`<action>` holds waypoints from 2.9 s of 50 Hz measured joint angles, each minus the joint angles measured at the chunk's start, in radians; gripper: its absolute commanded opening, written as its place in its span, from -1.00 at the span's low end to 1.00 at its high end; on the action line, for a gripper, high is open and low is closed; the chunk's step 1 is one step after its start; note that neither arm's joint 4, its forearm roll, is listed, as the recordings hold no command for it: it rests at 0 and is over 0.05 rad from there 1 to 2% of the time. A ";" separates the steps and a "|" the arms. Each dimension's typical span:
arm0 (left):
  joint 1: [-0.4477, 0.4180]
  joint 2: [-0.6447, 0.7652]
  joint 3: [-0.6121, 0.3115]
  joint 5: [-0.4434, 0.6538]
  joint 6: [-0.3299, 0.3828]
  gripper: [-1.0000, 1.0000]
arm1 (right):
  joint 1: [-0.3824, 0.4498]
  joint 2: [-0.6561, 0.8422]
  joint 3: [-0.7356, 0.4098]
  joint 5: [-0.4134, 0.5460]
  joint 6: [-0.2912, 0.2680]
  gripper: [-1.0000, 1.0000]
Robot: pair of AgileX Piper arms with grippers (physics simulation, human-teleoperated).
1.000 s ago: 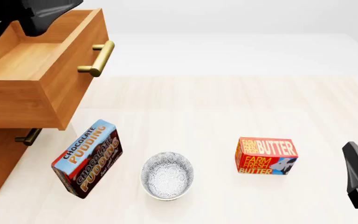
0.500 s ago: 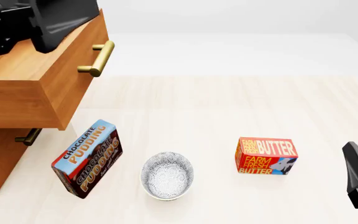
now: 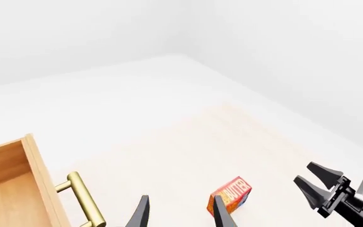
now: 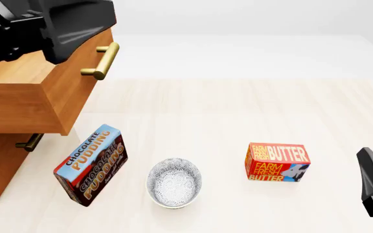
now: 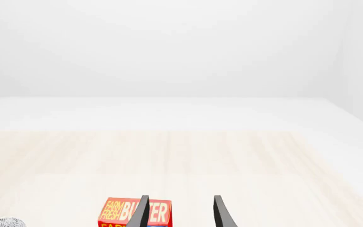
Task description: Put the bowl in the top drawer of the cabinet.
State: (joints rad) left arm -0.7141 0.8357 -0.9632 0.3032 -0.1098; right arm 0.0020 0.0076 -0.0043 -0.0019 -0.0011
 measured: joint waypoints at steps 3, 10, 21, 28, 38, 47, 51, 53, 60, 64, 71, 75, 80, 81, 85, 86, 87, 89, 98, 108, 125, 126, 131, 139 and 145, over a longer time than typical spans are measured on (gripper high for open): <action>-0.011 0.005 -0.009 0.012 0.007 1.00 | 0.000 0.000 0.000 0.000 0.000 1.00; -0.041 0.026 -0.045 0.050 0.026 1.00 | 0.000 0.000 0.000 0.000 0.000 1.00; -0.071 0.091 -0.121 0.133 0.060 1.00 | 0.000 0.000 0.000 0.000 0.000 1.00; -0.082 0.140 -0.163 0.187 0.077 1.00 | 0.000 0.000 0.000 0.000 0.000 1.00; -0.080 0.204 -0.203 0.248 0.106 1.00 | 0.000 0.000 0.000 0.000 0.000 1.00; -0.079 0.249 -0.216 0.278 0.121 1.00 | 0.000 0.000 0.000 0.000 0.000 1.00; -0.078 0.267 -0.216 0.285 0.125 1.00 | 0.000 0.000 0.000 0.000 0.000 1.00; -0.079 0.276 -0.216 0.287 0.126 1.00 | 0.000 0.000 0.000 0.000 0.000 1.00; -0.082 0.307 -0.212 0.293 0.127 1.00 | 0.000 0.000 0.000 0.000 0.000 1.00; -0.082 0.323 -0.206 0.292 0.125 1.00 | 0.000 0.000 0.000 0.000 0.000 1.00; -0.083 0.348 -0.192 0.286 0.116 1.00 | 0.000 0.000 0.000 0.000 0.000 1.00; -0.084 0.362 -0.182 0.280 0.108 1.00 | 0.000 0.000 0.000 0.000 0.000 1.00; -0.087 0.378 -0.167 0.272 0.095 1.00 | 0.000 0.000 0.000 0.000 0.000 1.00; -0.087 0.380 -0.164 0.270 0.092 1.00 | 0.000 0.000 0.000 0.000 0.000 1.00; -0.088 0.392 -0.149 0.259 0.078 1.00 | 0.000 0.000 0.000 0.000 0.000 1.00; -0.089 0.395 -0.146 0.256 0.074 1.00 | 0.000 0.000 0.000 0.000 0.000 1.00; -0.089 0.397 -0.142 0.253 0.070 1.00 | 0.000 0.000 0.000 0.000 0.000 1.00; -0.090 0.403 -0.136 0.247 0.064 1.00 | 0.000 0.000 0.000 0.000 0.000 1.00; -0.084 0.429 -0.102 0.216 0.030 1.00 | 0.000 0.000 0.000 0.000 0.000 1.00; -0.066 0.461 -0.067 0.182 0.000 1.00 | 0.000 0.000 0.000 0.000 0.000 1.00; -0.036 0.509 0.001 0.123 -0.032 1.00 | 0.000 0.000 0.000 0.000 0.000 1.00; -0.034 0.511 0.005 0.120 -0.033 1.00 | 0.000 0.000 0.000 0.000 0.000 1.00; -0.024 0.523 0.020 0.107 -0.036 1.00 | 0.000 0.000 0.000 0.000 0.000 1.00; -0.011 0.537 0.043 0.088 -0.040 1.00 | 0.000 0.000 0.000 0.000 0.000 1.00; -0.004 0.549 0.057 0.076 -0.042 1.00 | 0.000 0.000 0.000 0.000 0.000 1.00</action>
State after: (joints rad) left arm -0.7180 1.3845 -0.9060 0.3789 -0.1520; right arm 0.0020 0.0076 -0.0043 -0.0019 -0.0011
